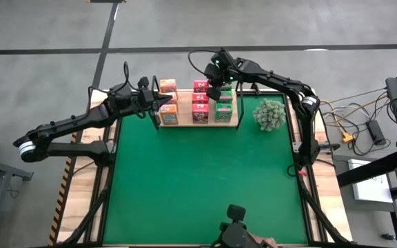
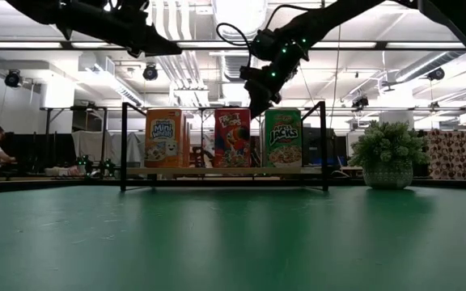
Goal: Stack cereal on shelf
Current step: Adjust the red cereal boxes on the shelf, then return to Home Position
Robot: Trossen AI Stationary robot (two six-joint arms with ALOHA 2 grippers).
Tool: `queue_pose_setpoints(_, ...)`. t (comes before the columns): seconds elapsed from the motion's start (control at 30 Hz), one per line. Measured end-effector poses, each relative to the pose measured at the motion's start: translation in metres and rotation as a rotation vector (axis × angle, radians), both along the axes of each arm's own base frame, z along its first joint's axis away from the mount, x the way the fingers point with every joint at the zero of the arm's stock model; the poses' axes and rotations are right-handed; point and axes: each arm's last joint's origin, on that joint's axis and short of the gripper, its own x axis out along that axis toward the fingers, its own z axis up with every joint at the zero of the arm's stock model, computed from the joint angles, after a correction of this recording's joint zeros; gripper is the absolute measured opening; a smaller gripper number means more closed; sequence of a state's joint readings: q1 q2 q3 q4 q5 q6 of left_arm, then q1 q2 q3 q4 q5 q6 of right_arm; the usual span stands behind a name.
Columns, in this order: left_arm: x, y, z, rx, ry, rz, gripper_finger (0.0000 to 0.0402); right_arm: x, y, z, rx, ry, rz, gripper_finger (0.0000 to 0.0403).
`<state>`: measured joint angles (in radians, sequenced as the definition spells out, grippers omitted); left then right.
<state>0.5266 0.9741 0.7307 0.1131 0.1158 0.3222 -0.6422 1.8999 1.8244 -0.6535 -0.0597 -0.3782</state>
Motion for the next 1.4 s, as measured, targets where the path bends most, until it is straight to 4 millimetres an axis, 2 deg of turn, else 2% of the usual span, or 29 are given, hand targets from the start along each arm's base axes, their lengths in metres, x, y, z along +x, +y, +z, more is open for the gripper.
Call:
queue_pose_setpoints(0.9, 0.000, 0.000, 0.000, 0.004, -0.004, 0.000, 0.0000, 0.002, 0.003, 0.000, 0.006, -0.008, 0.002, 0.0009)
queue_pose_setpoints(1.03, 0.000, 0.000, 0.000, -0.007, -0.008, 0.002, 0.0000, 0.001, 0.006, 0.005, -0.005, -0.013, 0.009, 0.0009)
queue_pose_setpoints(1.23, 0.001, -0.006, -0.005, -0.080, -0.007, -0.013, 0.0000, 0.003, 0.030, 0.020, -0.007, -0.025, 0.054, 0.0009)
queue_pose_setpoints(1.4, -0.002, -0.025, -0.013, -0.127, -0.019, -0.079, 0.0000, -0.002, 0.073, 0.033, 0.003, -0.050, 0.114, 0.0009)
